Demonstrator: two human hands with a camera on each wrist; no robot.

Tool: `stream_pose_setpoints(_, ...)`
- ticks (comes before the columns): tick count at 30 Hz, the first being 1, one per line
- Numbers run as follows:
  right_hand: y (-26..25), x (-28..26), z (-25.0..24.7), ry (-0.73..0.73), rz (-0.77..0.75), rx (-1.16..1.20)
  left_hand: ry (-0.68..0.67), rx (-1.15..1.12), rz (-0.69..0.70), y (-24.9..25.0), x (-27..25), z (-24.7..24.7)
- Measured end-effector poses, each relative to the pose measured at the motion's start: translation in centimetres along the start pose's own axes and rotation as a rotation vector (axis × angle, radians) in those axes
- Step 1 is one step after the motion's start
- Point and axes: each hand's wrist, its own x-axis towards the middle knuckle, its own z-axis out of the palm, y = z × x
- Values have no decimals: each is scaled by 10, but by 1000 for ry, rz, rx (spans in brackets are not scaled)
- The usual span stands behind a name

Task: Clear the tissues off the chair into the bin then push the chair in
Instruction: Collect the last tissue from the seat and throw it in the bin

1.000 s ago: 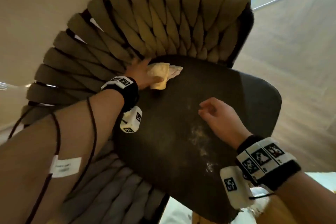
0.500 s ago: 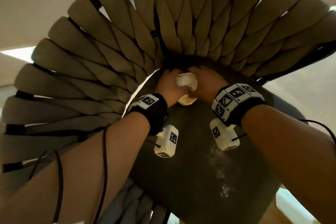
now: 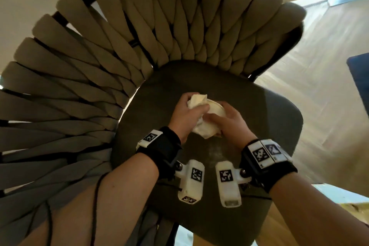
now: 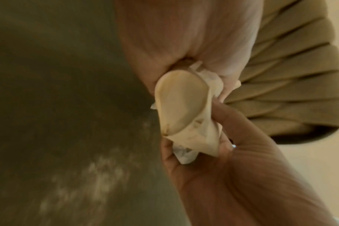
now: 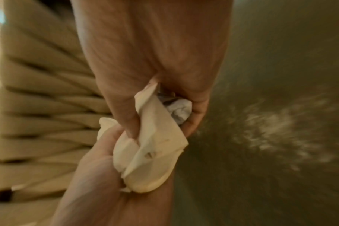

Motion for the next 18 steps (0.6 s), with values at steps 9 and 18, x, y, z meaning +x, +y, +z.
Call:
stream_pose_setpoints(9, 89, -108, -145, 221, 52, 554, -290, 451, 62, -59, -55, 175)
stream_pose_setpoints(18, 250, -195, -336, 602, 209, 919, -518, 728, -7, -184, -120, 412)
